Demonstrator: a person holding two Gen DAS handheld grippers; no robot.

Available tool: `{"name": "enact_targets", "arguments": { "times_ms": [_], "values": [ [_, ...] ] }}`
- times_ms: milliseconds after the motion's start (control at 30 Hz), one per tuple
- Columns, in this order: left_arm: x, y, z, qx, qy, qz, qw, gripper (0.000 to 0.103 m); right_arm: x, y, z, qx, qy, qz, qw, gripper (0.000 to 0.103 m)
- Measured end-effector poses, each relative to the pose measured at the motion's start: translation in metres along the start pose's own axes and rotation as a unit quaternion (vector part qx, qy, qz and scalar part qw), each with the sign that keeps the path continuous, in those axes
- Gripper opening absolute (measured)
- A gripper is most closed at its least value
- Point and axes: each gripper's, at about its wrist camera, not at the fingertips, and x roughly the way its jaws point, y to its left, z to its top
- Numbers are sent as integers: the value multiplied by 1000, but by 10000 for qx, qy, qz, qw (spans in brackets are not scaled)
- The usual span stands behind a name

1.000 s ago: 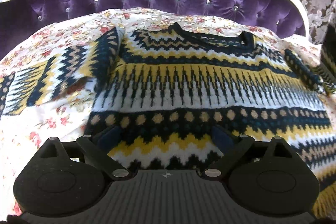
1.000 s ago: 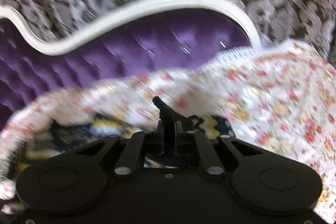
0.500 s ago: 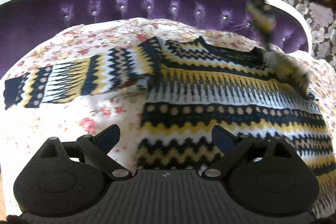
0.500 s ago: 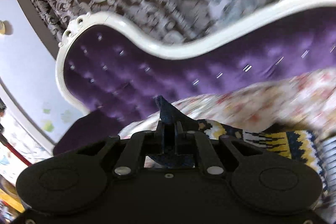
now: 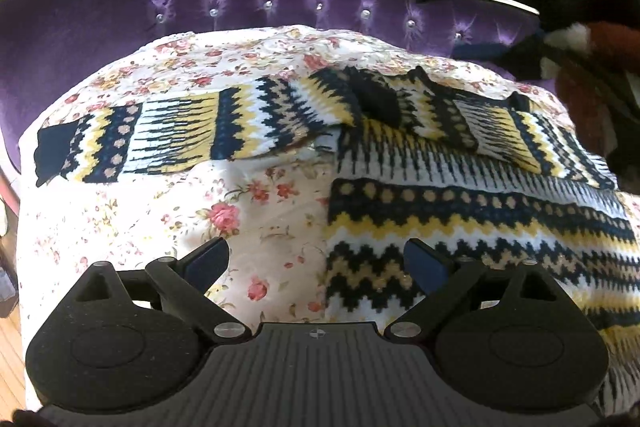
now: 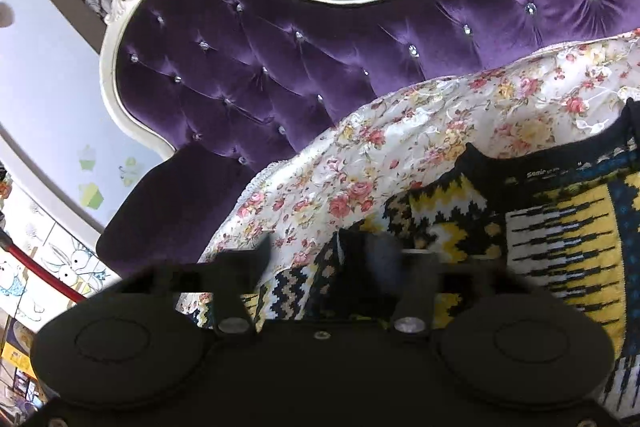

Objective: Fold small clothes

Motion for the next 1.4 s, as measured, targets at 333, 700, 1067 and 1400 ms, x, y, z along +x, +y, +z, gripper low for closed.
{"name": "enact_targets", "arguments": {
  "times_ms": [333,700,1067,1400],
  "values": [
    [1,1,4,-26,-69,45,10000,95,-18,-31,-10,-542,-44,-1152,9919,77],
    [10,-11,1,57,44,-41,10000,95,3,-46,-58,-1977,552,-2169,9544,88],
    [4,-9,9,9,-283,-428,9987,103,-67,-54,-58,-789,251,-1192,9894,103],
    [-4,27,35,-569,-491,-879,9933,102,-121,-108,-66,933,-290,-950,9907,103]
  ]
}}
